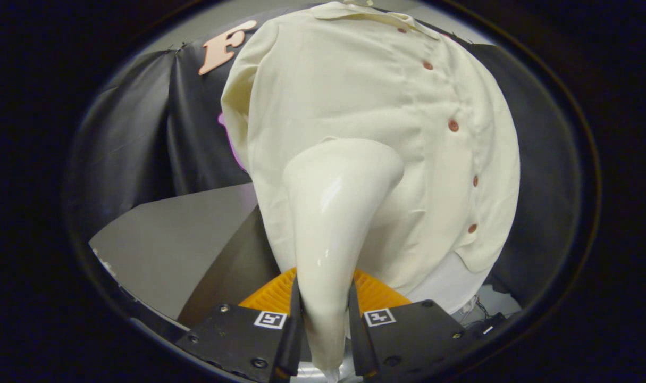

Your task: Iron the clothes twice with a garment steamer, once on the left side and once on the right side.

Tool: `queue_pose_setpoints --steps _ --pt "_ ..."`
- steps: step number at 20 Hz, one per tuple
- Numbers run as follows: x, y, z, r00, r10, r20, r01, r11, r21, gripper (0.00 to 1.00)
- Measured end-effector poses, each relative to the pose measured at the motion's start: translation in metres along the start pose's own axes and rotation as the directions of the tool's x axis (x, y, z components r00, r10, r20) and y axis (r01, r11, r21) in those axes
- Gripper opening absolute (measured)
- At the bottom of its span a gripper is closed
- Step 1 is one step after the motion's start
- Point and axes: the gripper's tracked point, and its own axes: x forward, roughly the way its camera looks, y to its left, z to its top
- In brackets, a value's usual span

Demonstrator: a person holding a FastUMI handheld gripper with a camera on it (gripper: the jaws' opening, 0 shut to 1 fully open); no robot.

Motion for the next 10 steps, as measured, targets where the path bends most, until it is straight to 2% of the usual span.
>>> queue_pose_setpoints --steps 6,10 --pt "0.012 -0.009 -0.057 0.997 0.037 -0.062 -0.031 0.996 0.086 0.39" --pt "0.020 -0.011 -0.093 0.993 0.046 -0.105 -0.036 0.995 0.097 0.39"
